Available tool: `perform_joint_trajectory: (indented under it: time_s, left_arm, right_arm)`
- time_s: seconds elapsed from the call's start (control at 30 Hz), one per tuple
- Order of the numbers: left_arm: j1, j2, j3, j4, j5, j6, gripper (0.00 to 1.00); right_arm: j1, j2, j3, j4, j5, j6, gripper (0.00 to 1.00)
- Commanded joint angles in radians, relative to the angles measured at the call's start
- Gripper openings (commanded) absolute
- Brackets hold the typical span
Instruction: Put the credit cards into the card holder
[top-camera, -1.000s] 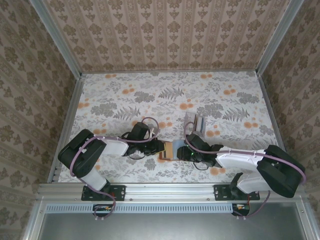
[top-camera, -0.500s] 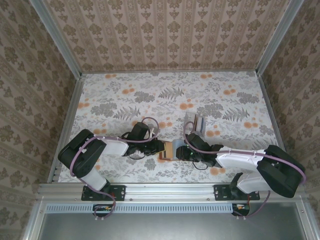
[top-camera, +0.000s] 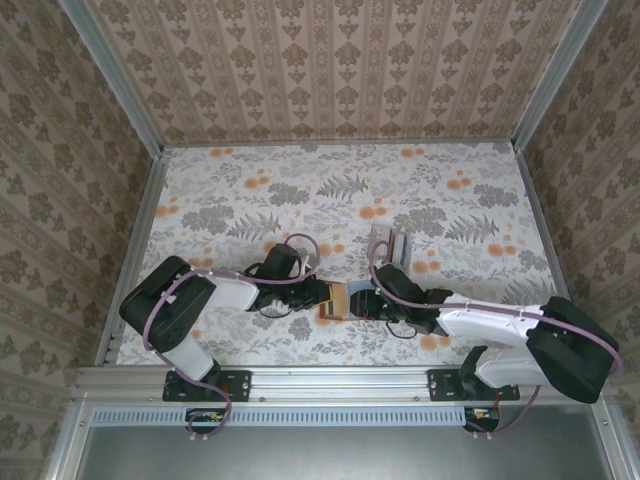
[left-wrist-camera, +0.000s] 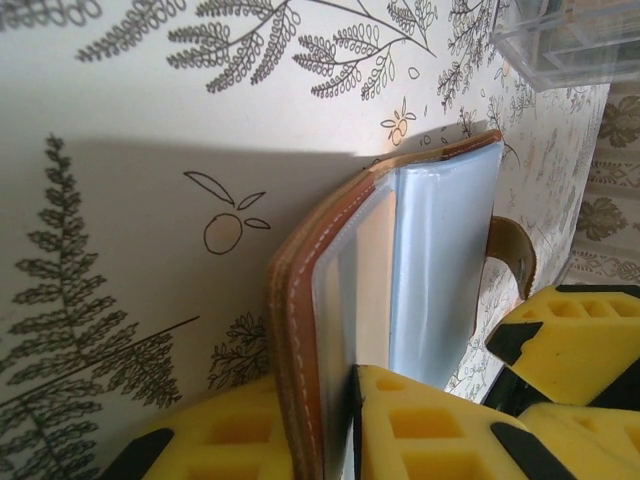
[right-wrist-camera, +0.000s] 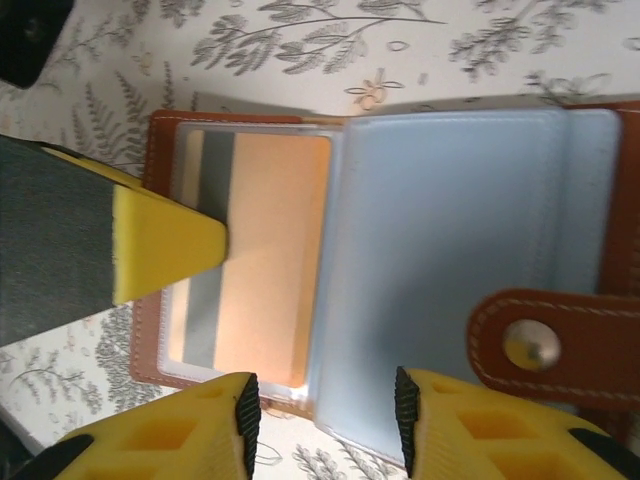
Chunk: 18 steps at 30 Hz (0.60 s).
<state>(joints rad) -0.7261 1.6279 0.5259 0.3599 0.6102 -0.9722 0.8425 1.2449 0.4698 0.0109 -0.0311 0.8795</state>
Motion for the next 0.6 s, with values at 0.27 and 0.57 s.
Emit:
perform_joint_trajectory:
  time_s: [0.27, 0.57]
  left_arm:
    - [-0.004, 0.013, -0.001, -0.008, 0.002, 0.016, 0.17]
    - [0.001, 0.026, 0.0, -0.006, -0.001, 0.017, 0.16]
  right_arm:
    - [0.005, 0.015, -0.008, -0.1, 0.072, 0.051, 0.48]
    - [0.005, 0.068, 0.014, -0.1, 0.067, 0.045, 0.5]
